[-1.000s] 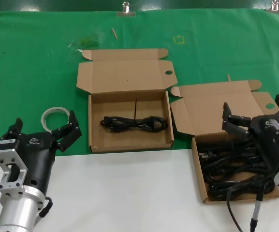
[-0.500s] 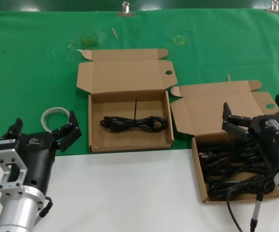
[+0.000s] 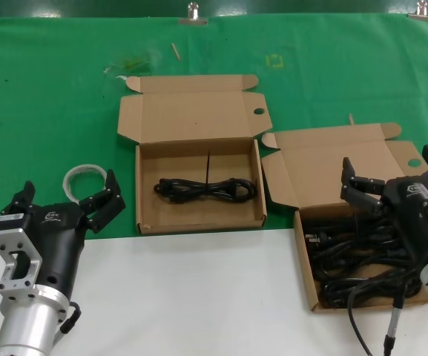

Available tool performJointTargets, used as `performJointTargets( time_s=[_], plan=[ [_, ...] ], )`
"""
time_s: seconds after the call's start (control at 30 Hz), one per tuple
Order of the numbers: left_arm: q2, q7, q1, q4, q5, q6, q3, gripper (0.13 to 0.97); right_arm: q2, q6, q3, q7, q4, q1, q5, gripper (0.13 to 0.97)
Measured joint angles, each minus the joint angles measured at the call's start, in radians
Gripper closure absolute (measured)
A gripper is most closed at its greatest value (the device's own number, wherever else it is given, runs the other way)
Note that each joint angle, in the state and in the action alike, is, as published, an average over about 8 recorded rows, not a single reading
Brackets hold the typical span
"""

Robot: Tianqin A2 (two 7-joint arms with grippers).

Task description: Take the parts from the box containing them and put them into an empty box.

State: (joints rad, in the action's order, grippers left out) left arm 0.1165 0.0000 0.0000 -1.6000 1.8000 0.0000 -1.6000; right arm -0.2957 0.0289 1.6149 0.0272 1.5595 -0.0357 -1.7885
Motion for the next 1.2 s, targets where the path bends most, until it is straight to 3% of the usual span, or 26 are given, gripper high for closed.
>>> performJointTargets(
  time_s=[1.2],
  plan=[
    [0.0,0.0,0.0,0.0,0.0,0.0,0.0,0.132,0.0,0.0,0.0,0.0,0.0,0.0,0.0,0.129]
  ],
)
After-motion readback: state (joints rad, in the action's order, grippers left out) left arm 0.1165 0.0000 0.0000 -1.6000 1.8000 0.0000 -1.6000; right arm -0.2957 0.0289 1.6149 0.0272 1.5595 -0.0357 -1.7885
